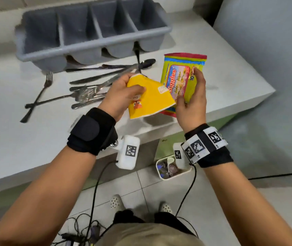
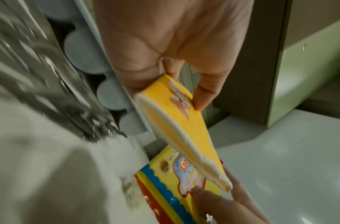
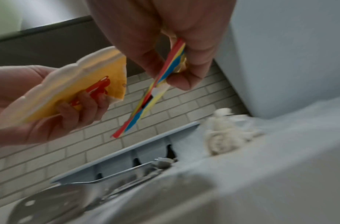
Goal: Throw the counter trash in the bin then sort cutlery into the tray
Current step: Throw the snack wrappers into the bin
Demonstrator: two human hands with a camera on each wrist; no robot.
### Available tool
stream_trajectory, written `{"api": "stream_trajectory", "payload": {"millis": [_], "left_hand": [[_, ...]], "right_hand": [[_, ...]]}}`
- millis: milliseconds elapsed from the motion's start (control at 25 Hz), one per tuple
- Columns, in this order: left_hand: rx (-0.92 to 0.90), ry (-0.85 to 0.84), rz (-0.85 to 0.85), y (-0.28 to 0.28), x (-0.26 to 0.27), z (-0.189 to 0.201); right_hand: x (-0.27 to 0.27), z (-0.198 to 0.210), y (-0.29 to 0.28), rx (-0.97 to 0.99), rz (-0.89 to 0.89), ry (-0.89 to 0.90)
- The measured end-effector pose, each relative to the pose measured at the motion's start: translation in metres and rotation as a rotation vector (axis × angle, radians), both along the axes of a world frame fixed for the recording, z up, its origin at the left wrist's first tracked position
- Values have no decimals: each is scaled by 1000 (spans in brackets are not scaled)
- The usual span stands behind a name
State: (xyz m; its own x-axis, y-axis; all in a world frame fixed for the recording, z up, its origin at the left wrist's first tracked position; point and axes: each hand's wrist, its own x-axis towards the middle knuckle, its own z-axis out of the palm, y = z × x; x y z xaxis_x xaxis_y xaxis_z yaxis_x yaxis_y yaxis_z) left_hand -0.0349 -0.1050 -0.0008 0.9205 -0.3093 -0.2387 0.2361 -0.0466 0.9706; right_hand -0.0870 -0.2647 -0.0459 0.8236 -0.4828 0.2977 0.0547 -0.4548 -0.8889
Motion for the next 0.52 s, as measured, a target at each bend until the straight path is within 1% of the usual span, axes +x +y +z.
{"api": "stream_trajectory", "payload": {"millis": [80,160,280,400,520], "left_hand": [[30,-17,-32,-37,-17,-8],[105,-74,-83,-69,-35,-19],[298,-168,-252,-112,-64,-52],[532,-188,-388,-136,-76,-106],[718,-133,-478,-154,-76,-179]], "right_hand": [[-22,-18,-40,58,-70,-56],[-45,-39,-76,92,-147,-79],[-82,-84,-122,136,-315,-8],[-114,-136,-140,175,-431,103],[-133,-208,-137,324,-522,333]]}}
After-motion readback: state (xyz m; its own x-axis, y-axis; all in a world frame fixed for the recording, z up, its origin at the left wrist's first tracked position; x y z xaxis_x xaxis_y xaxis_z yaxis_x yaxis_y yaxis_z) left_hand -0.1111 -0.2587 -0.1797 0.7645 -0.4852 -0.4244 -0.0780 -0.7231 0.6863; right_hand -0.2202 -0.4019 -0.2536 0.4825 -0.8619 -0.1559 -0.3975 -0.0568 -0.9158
